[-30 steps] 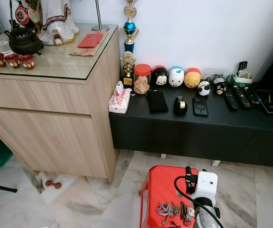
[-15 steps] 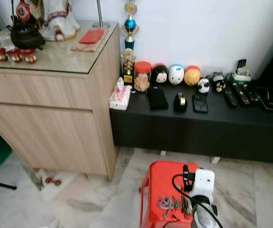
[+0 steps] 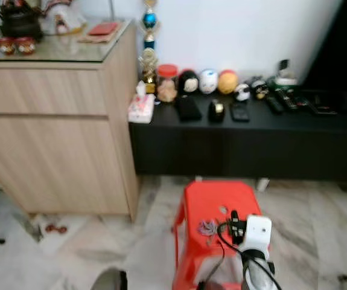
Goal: Hang keys on a hook
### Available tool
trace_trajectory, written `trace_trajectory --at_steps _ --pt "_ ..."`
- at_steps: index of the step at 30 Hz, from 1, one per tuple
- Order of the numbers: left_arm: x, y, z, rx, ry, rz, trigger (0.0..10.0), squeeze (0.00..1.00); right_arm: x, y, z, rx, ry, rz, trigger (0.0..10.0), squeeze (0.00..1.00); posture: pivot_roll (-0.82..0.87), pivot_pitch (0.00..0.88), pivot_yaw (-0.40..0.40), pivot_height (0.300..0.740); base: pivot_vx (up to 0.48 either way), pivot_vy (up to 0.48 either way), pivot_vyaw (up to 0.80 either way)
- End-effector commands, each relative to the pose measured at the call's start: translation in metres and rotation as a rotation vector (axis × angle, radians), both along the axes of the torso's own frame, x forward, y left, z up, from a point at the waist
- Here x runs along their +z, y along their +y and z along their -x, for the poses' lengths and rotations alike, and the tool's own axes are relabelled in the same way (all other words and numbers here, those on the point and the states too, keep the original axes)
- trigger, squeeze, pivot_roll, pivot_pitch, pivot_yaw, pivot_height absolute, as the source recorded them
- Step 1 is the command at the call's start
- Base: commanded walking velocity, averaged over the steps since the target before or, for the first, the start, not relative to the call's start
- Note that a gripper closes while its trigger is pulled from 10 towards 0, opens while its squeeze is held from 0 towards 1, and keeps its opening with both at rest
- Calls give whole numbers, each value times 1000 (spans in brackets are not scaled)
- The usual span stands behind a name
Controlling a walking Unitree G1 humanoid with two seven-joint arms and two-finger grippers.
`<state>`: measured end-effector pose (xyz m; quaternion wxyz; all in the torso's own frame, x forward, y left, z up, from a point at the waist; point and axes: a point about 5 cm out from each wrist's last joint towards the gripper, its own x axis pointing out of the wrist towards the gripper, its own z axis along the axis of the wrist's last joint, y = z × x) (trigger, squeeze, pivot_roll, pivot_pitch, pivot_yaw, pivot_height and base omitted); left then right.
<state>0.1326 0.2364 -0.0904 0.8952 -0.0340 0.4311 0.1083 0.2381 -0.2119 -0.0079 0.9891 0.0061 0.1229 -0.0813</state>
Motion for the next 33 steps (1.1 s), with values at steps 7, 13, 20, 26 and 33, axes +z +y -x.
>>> trace_trajectory --at_steps 7,13,20,26,33 --pt "-8 -5 19 5 73 25 10000 0 1 5 -2 5 -3 -13 10000 0 110 0 -46 625 0 0 0" --pt "-8 -6 18 21 59 35 10000 0 2 5 -5 -3 -10 -14 10000 0 115 0 -46 625 0 0 0" --pt "-8 -5 17 17 60 34 10000 0 25 3 -13 -27 -147 44 10000 0 112 0 -45 625 0 0 0" --pt "-8 -6 18 10 63 34 10000 0 19 -4 -10 -71 -105 44 10000 0 111 0 -45 625 0 0 0" --pt "-8 -6 18 14 65 34 10000 0 12 1 -12 -70 -58 5 10000 0 116 0 -45 625 0 0 0"
